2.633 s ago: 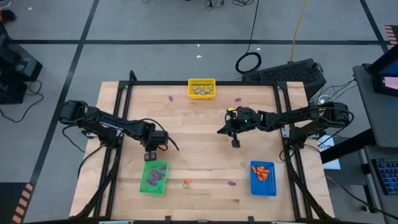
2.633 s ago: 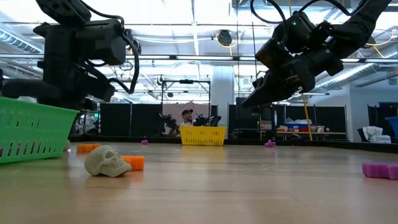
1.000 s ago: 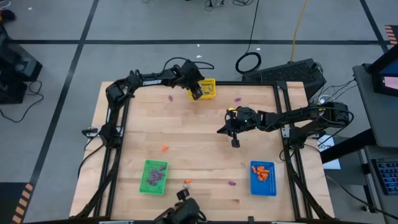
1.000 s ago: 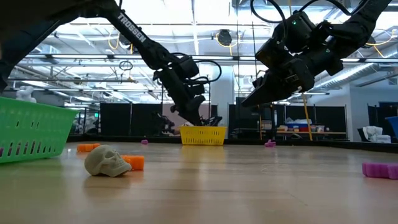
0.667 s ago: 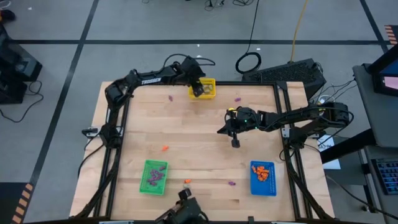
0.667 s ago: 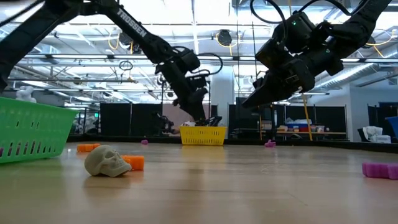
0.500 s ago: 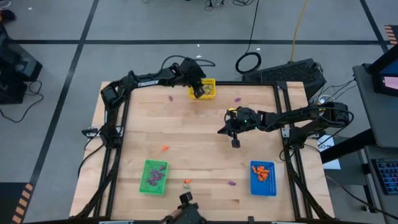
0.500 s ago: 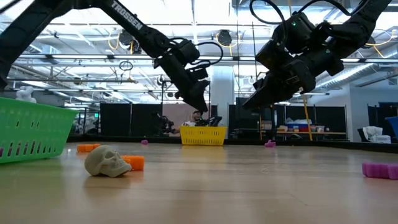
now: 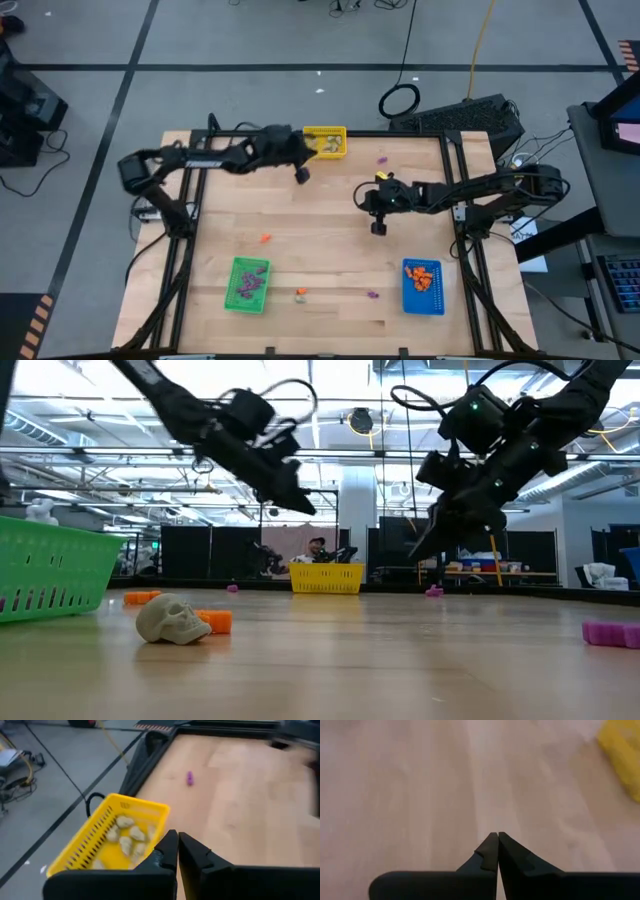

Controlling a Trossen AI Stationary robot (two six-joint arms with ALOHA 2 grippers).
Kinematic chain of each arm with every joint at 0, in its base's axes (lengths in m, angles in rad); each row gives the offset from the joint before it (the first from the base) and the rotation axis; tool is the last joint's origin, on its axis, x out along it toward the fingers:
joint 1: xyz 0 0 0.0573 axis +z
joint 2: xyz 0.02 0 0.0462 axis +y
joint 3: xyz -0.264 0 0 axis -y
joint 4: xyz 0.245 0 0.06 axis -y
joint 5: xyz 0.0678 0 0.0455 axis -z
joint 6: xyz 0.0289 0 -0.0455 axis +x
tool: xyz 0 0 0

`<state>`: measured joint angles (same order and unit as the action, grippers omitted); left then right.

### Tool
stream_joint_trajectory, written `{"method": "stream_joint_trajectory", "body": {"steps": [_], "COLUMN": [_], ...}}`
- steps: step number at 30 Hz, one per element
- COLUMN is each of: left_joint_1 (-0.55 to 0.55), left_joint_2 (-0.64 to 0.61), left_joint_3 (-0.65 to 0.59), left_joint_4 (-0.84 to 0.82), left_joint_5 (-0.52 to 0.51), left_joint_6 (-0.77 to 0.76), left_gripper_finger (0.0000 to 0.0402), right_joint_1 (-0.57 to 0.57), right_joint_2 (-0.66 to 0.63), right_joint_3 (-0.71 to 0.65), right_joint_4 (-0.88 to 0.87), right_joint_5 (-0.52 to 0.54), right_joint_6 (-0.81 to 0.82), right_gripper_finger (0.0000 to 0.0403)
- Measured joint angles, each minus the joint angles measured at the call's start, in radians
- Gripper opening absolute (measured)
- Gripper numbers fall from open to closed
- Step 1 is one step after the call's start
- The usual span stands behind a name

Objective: Sort Halloween decoration
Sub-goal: Put the purple skeleton toy into the green bin

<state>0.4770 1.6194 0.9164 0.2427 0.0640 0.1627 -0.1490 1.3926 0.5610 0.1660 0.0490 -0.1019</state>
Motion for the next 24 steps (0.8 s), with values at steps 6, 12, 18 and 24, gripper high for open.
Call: {"method": "stream_joint_trajectory", "body": {"steps": [6,12,18,24], "left_joint_1": [-0.088,-0.153,-0.186,-0.191], "left_joint_2": [-0.17,-0.252,-0.268,-0.268], "left_joint_3": [-0.232,-0.412,-0.505,-0.519], "left_joint_4": [0.175,0.318,0.413,0.433], "left_joint_5": [-0.029,-0.039,-0.067,-0.072], "left_joint_6": [-0.048,-0.053,-0.053,-0.061], "left_gripper_finger": [0.0013,0.0013,0.0013,0.0013], "right_joint_1": [-0.078,-0.244,-0.413,-0.521], "right_joint_2": [-0.044,-0.028,0.02,0.153], "right_joint_3": [0.069,0.13,0.165,0.352], "right_joint_4": [-0.208,-0.356,-0.413,-0.58], "right_joint_5": [0.111,0.109,0.108,0.104], "right_joint_6": [0.033,-0.051,-0.143,-0.262], "right_gripper_finger": [0.0014,0.0062,0.0122,0.0174]}}
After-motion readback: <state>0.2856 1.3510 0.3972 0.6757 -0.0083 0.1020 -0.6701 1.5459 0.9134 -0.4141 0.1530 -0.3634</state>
